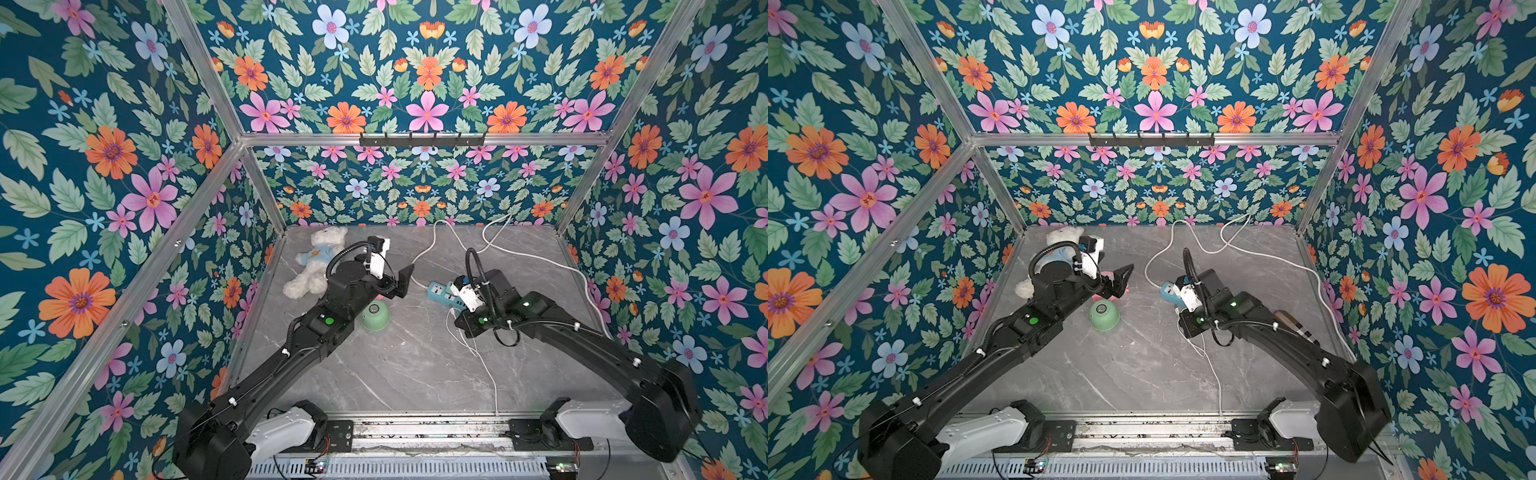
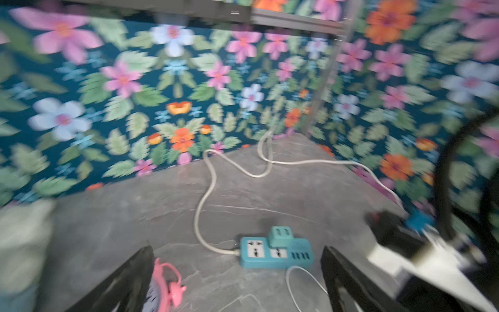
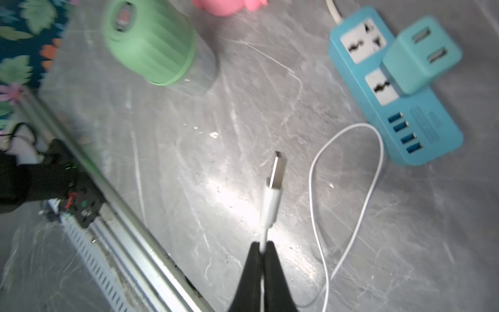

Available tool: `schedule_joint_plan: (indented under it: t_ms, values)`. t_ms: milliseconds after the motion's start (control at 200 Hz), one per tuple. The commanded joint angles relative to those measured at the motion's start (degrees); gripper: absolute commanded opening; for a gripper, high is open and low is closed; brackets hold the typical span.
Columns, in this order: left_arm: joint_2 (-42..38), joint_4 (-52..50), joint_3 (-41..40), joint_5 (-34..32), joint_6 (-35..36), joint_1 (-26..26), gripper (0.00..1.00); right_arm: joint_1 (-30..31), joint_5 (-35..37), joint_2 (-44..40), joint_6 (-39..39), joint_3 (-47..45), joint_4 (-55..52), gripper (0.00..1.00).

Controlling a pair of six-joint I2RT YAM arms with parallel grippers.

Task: Charge the cordless meat grinders
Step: Pick up the charging cable from the center of the board.

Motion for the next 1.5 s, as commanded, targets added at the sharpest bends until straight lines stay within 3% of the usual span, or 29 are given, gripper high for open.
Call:
schedule_joint_plan:
  t_ms: [0,180,371,526,866,1016,1202,1352,1367,1382,1417,1442,1497]
  values:
    - [1.4,-5.7,3.2,27.2,11.6,2.0,0.99,-0.4,-7.3,-5.6,-14.1,0.4,-0.8,0.0]
    - [9.2,-11.6,8.5,49.4,9.7,2.1,0.91,-0.4,-9.4,-5.1,-27.4,6.9,-9.3,0.0]
    - [10.6,-11.8,8.1,55.6,10.4,0.6,0.86,-0.4,-16.4,-0.7,-33.8,14.3,-16.1,0.0]
    - [11.8,-14.7,9.2,57.6,12.4,0.6,0.78,-0.4,-19.8,2.4,-36.9,18.9,-19.0,0.0]
    - [13.8,-17.3,11.2,58.8,15.5,0.5,0.41,-0.4,-20.2,6.5,-39.7,23.9,-21.6,0.0]
    - [13.9,-17.3,11.6,59.0,15.9,0.5,0.3,-0.5,-19.4,7.6,-41.0,24.9,-23.4,0.0]
    - [14.0,-17.2,11.7,59.5,16.6,0.5,0.0,-0.4,-19.0,7.5,-40.3,25.8,-23.6,0.0]
    - [13.5,-14.4,10.7,57.8,15.7,0.4,0.0,-0.4,-19.3,4.1,-33.2,23.6,-15.8,0.0]
    - [13.4,-13.3,10.3,57.5,14.9,0.4,0.0,-0.4,-19.4,3.6,-32.0,22.9,-14.3,0.07]
    - [13.0,-12.0,10.0,57.1,14.1,0.4,0.0,-0.4,-19.2,2.8,-29.9,21.9,-11.9,0.23]
    - [12.4,-7.8,8.4,55.8,11.6,0.3,0.0,-0.4,-18.9,1.6,-26.2,19.8,-7.9,0.43]
    - [11.8,-3.8,7.2,54.6,8.7,0.2,0.0,-0.5,-18.8,0.2,-23.3,17.7,-4.0,0.51]
    - [10.6,7.0,3.5,52.0,1.9,0.2,0.0,-0.5,-19.1,-2.5,-17.5,12.4,4.8,0.56]
